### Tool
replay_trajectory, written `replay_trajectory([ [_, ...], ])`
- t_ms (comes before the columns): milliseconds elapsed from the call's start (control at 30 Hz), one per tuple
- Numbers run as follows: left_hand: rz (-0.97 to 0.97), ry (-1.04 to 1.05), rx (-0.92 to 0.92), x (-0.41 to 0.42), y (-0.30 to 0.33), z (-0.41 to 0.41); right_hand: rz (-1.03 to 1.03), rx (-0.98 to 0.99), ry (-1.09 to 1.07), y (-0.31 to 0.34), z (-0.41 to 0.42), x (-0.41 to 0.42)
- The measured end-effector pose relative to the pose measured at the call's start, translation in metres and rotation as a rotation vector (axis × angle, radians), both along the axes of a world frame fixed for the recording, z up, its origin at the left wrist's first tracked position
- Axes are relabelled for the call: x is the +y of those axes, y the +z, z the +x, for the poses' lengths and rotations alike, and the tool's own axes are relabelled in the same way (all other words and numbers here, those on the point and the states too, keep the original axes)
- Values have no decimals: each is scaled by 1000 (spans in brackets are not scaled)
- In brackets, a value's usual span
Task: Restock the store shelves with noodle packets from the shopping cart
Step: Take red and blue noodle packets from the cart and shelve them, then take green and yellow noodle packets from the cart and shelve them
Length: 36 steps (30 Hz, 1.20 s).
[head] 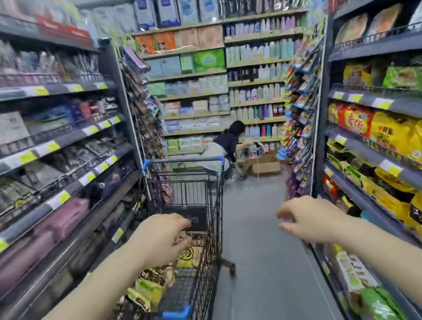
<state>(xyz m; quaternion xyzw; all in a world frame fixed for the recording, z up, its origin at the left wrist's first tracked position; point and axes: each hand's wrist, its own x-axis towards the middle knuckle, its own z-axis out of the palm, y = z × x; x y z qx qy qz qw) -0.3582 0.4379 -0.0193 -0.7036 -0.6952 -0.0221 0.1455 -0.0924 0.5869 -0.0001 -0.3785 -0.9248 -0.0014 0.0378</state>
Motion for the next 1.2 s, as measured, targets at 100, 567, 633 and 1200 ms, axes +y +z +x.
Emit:
replay_trajectory([
  [100,-9,76,-13,-22,5,-23,-31,10,37,3,-32,5],
  [567,-132,319,-41,-8,-9,-149,-127,-41,187,-21,-192,66],
  [633,-122,330,-51,7,-9,-168,-131,-54,196,-23,-211,84],
  [1200,-205,235,-103,120,-58,-326,-309,-100,172,-92,-379,173],
])
